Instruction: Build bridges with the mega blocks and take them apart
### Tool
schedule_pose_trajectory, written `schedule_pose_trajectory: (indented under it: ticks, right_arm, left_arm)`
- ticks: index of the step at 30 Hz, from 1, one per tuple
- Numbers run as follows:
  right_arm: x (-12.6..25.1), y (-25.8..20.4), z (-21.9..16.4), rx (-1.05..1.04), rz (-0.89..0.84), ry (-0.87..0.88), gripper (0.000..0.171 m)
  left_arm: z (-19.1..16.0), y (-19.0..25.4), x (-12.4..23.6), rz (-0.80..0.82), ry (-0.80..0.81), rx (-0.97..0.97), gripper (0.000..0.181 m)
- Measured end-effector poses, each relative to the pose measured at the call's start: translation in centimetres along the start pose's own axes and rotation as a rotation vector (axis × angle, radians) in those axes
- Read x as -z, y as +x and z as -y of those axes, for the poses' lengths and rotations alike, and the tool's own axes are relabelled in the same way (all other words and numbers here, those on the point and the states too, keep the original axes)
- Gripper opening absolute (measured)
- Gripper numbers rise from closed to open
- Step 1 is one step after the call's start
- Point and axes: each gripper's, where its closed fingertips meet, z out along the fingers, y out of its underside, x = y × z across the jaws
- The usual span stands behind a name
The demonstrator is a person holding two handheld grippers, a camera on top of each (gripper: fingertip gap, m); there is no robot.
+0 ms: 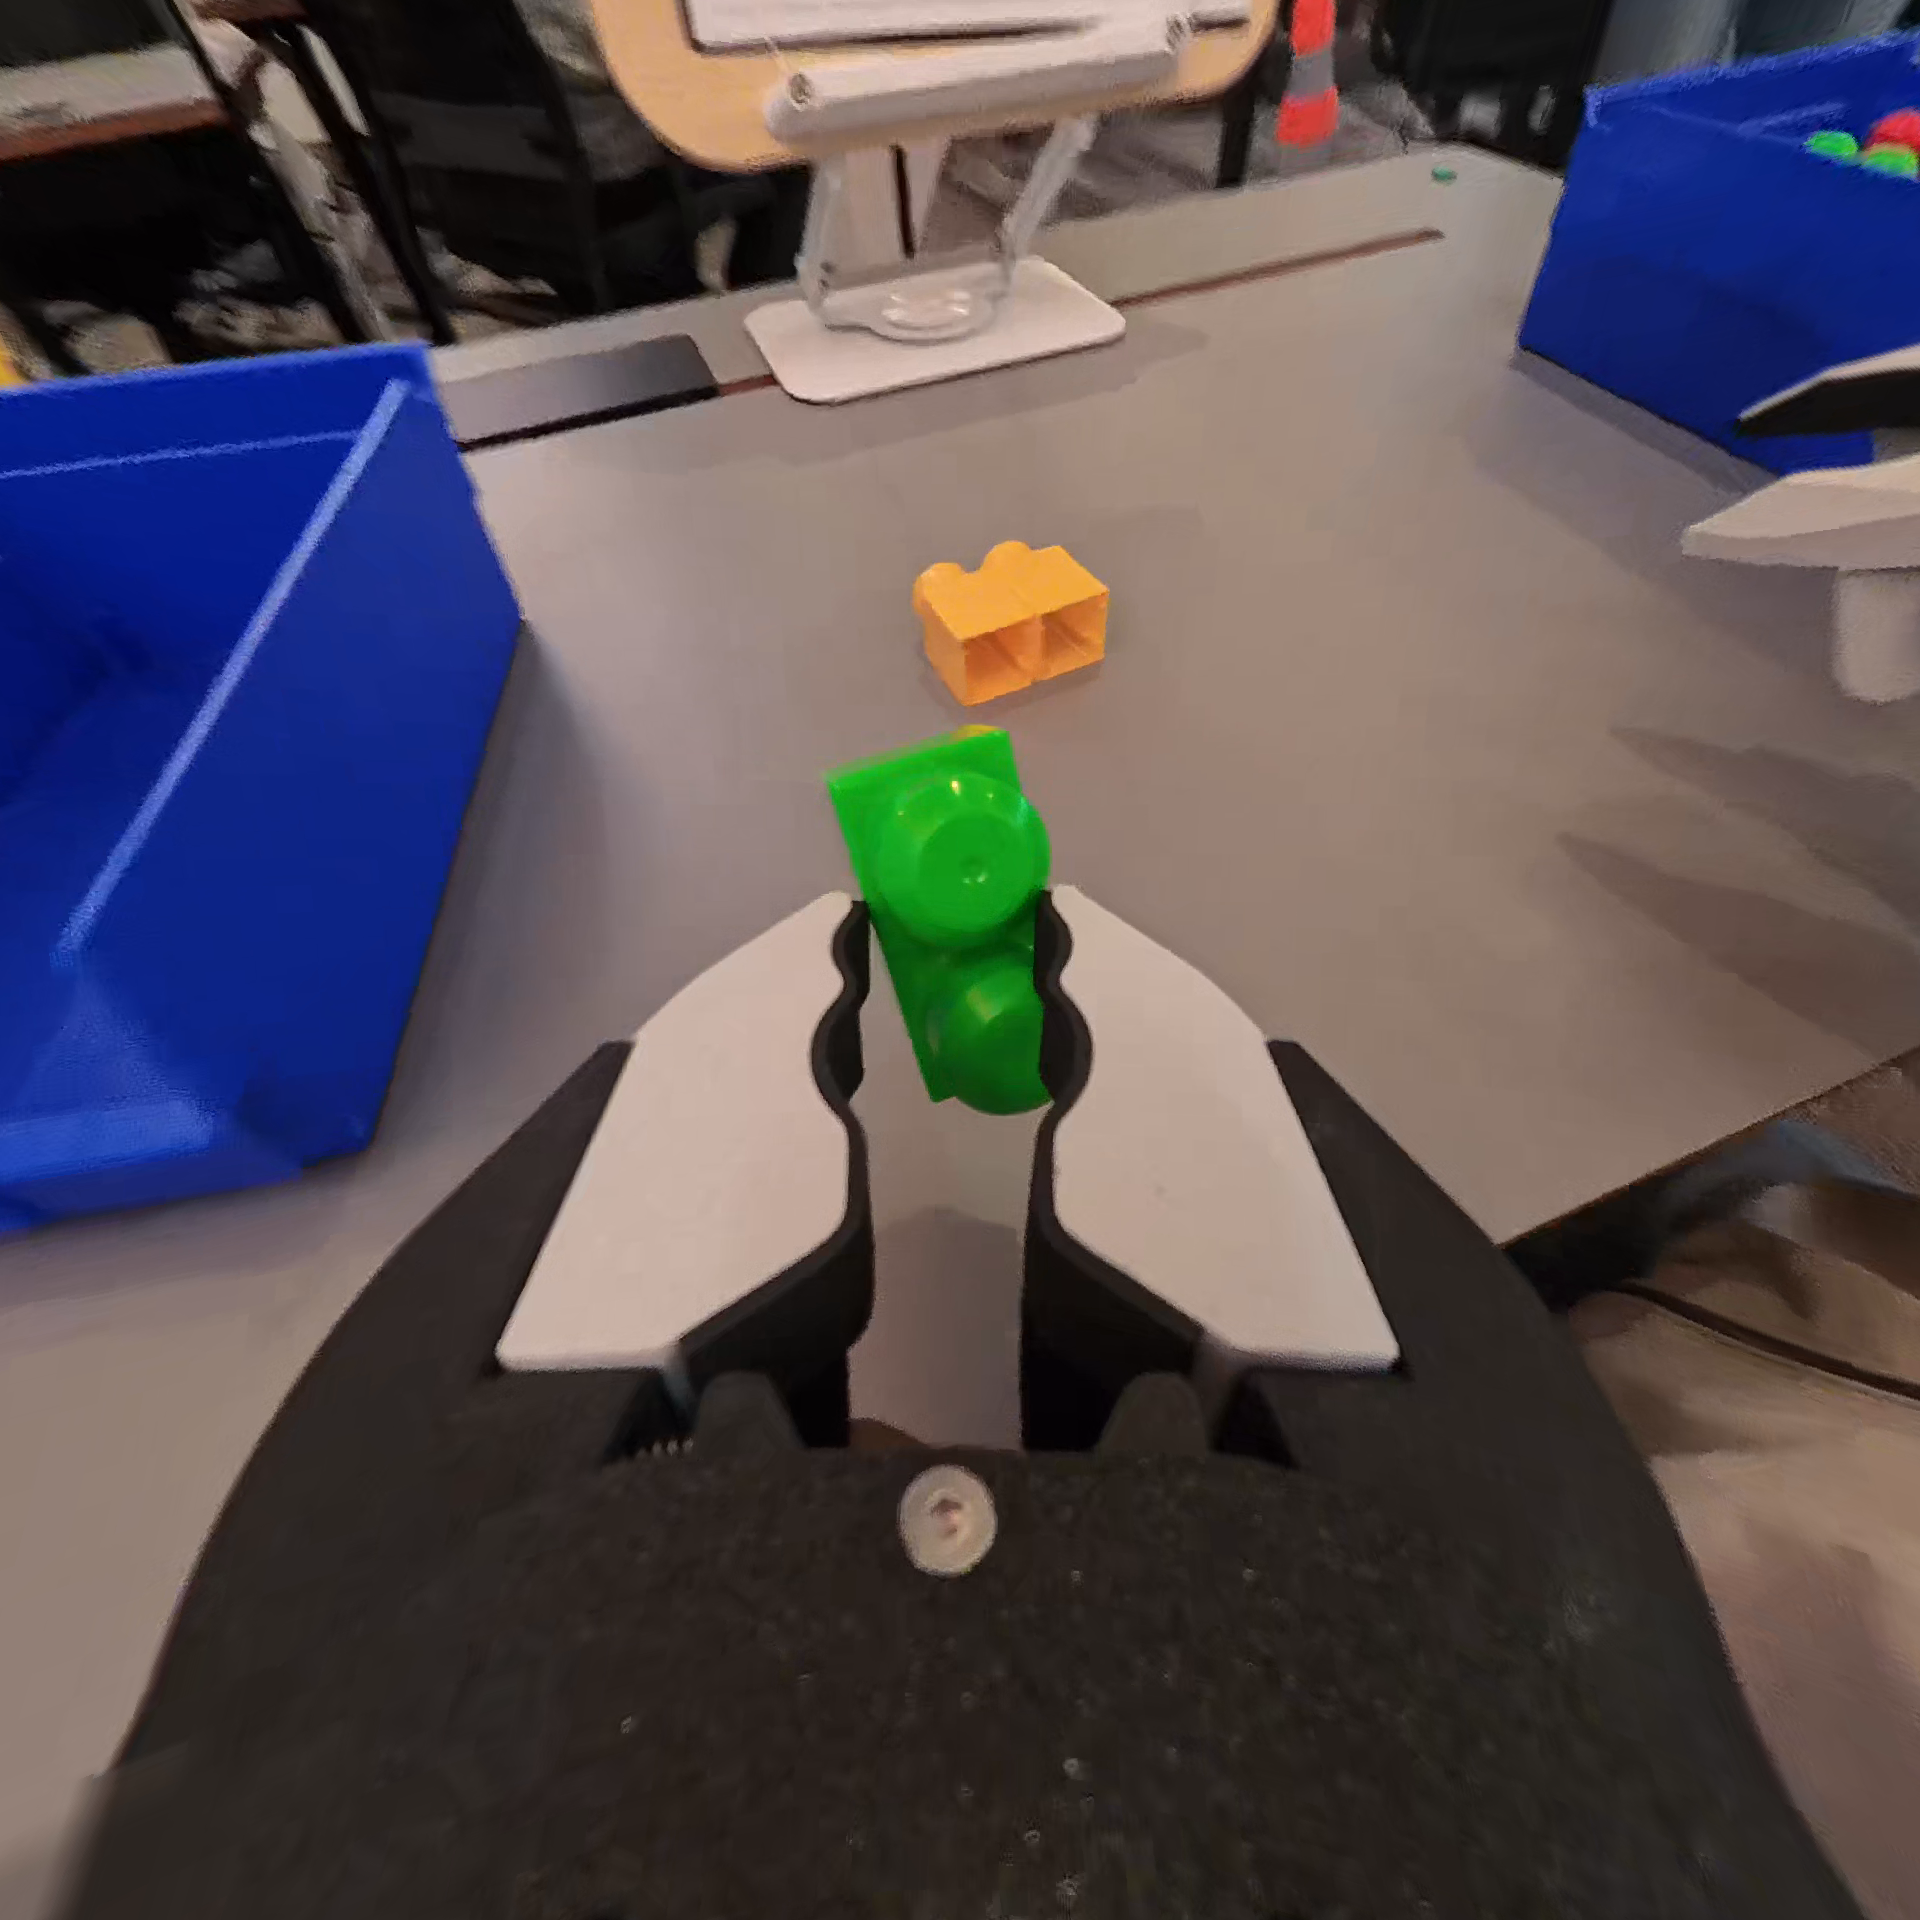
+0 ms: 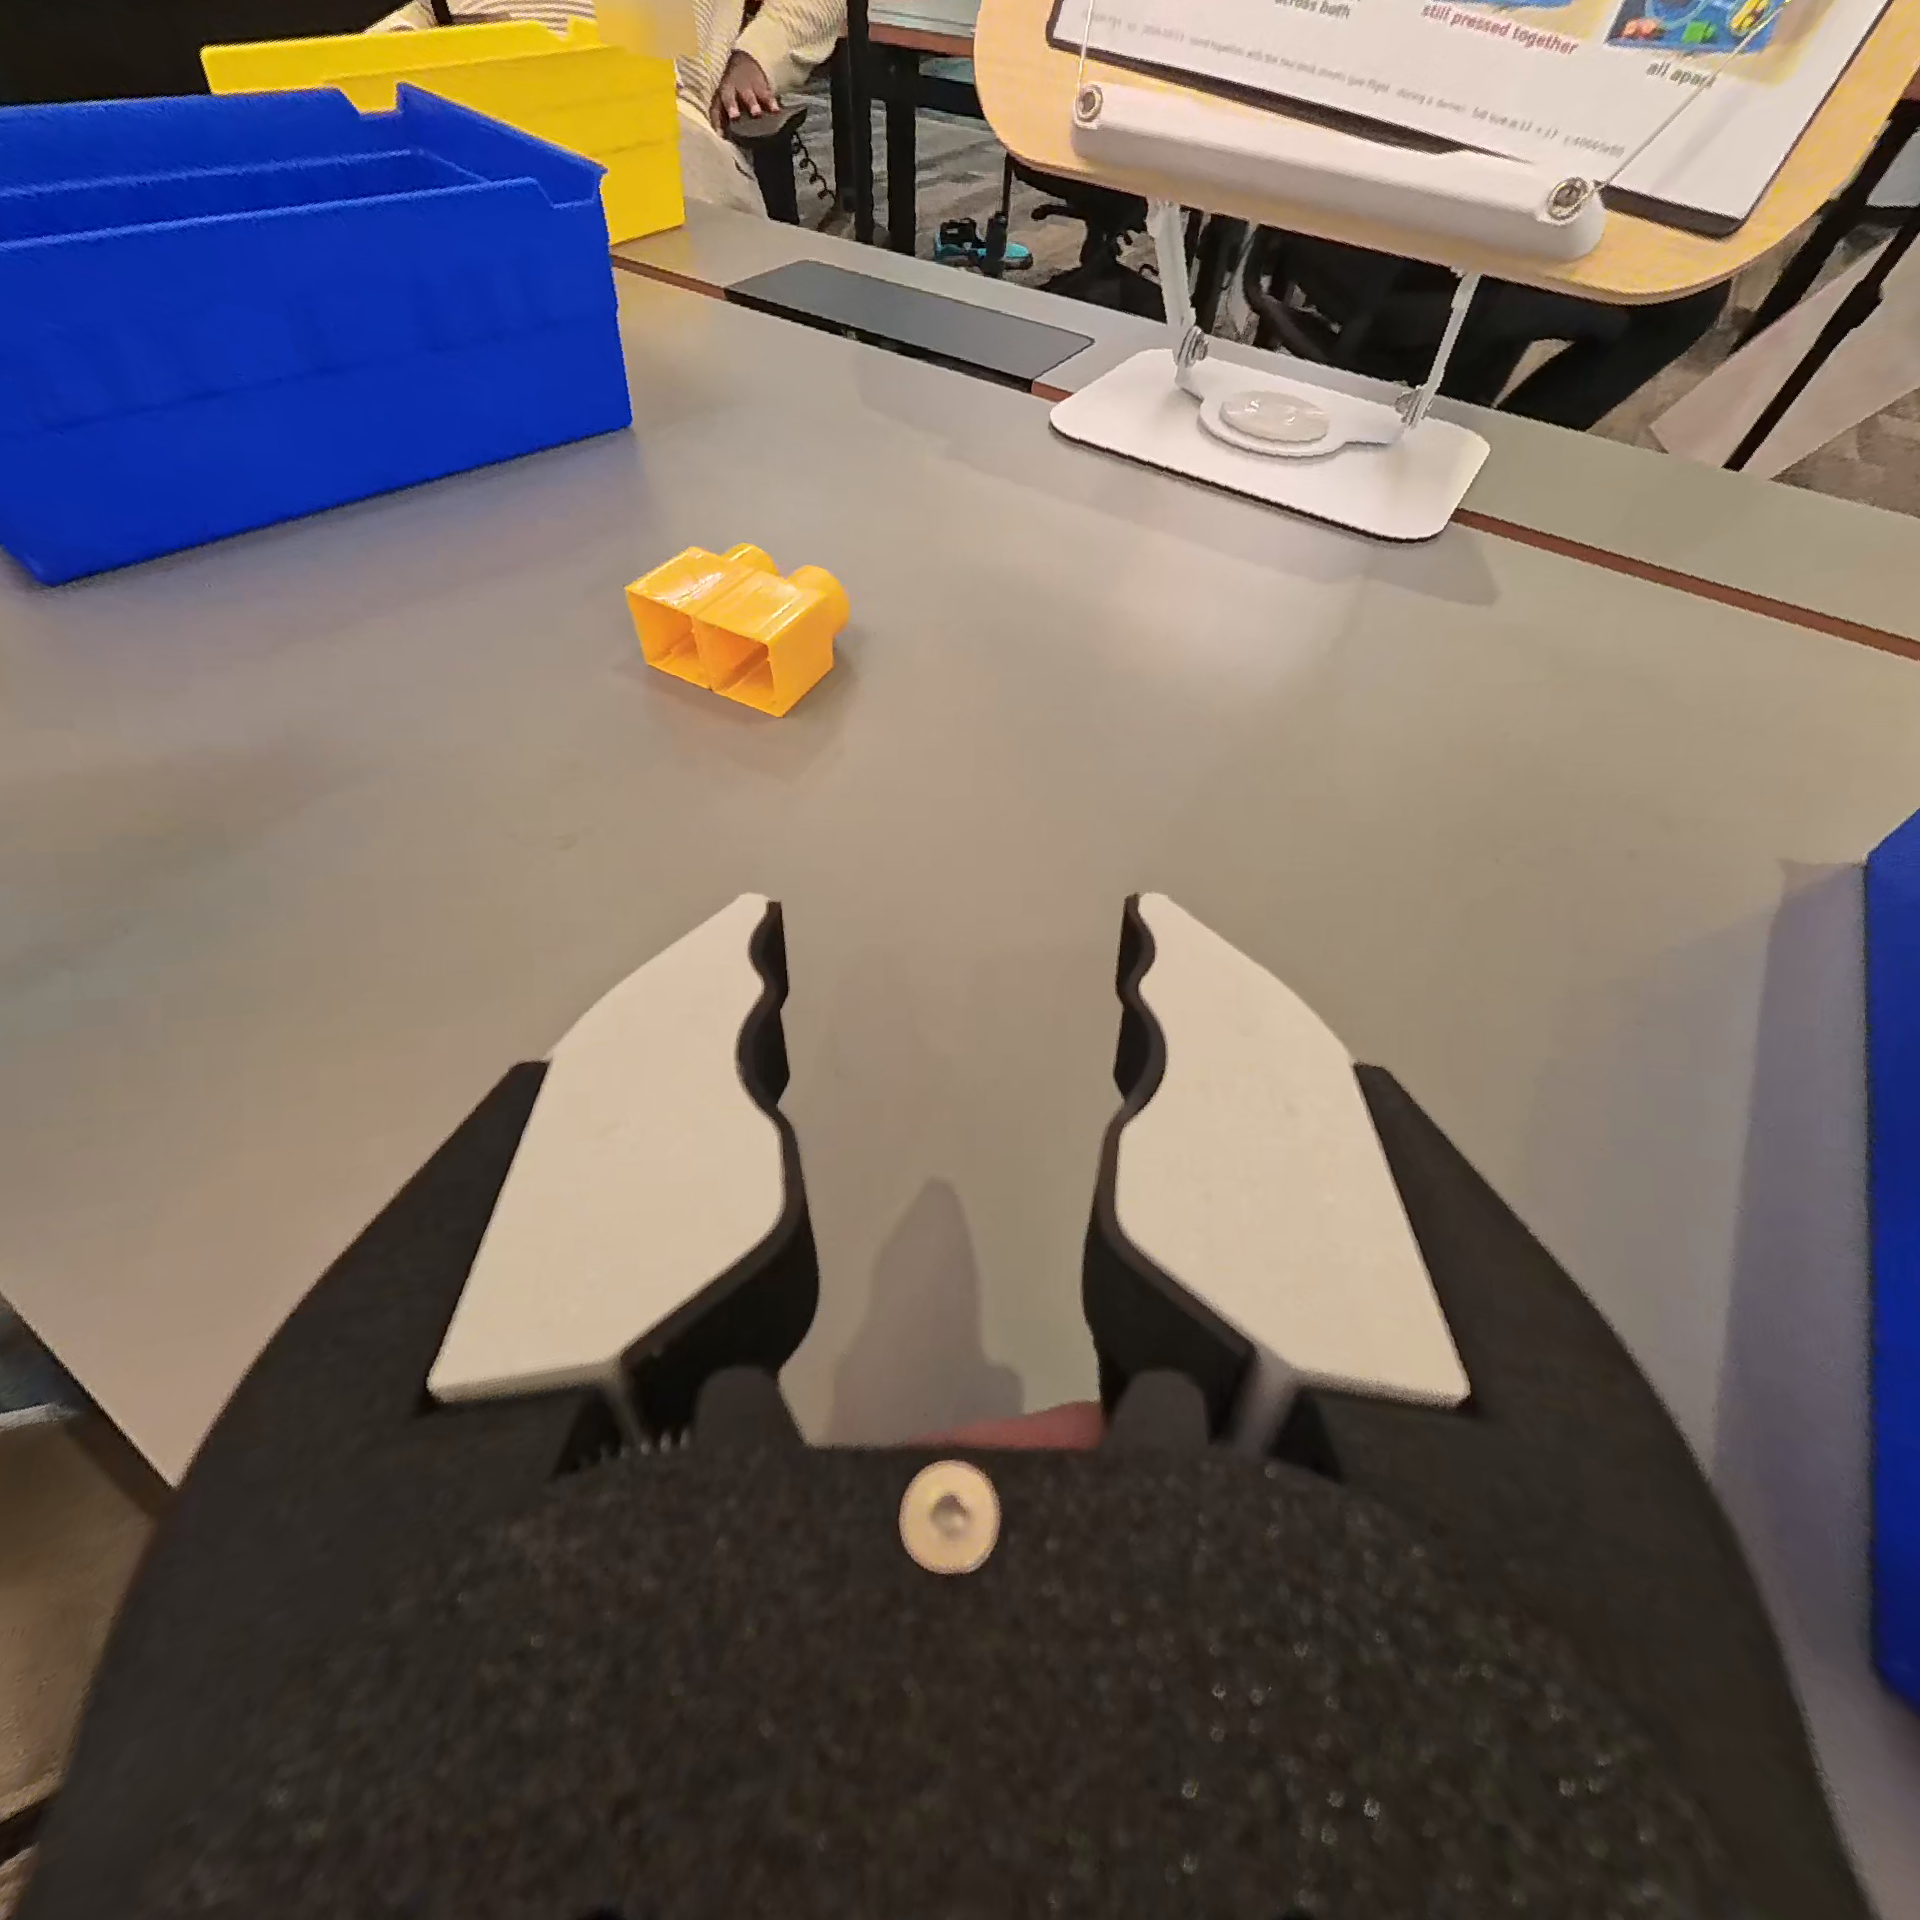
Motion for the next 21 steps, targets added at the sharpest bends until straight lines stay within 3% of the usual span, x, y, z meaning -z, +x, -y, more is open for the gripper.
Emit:
schedule_pose_trajectory:
  ticks: [6, 12, 17, 21]
  right_arm:
    - [0.3, 0.5, -0.1, -0.019, -0.001, 0.010, 0.061]
    - [0.6, 1.0, 0.0, -0.034, -0.001, 0.020, 0.061]
    - [0.8, 1.1, 0.2, -0.043, 0.003, 0.031, 0.061]
    - [0.9, 1.3, 0.3, -0.042, 0.000, 0.034, 0.060]
  left_arm:
    - [3.2, 5.0, -6.7, -0.301, -0.237, -0.052, 0.030]
    - [6.3, 8.9, -15.9, -0.459, -0.443, -0.167, 0.030]
    - [6.7, 10.1, -22.7, -0.532, -0.652, -0.238, 0.030]
    - [5.2, 10.4, -25.9, -0.533, -0.790, -0.267, 0.030]
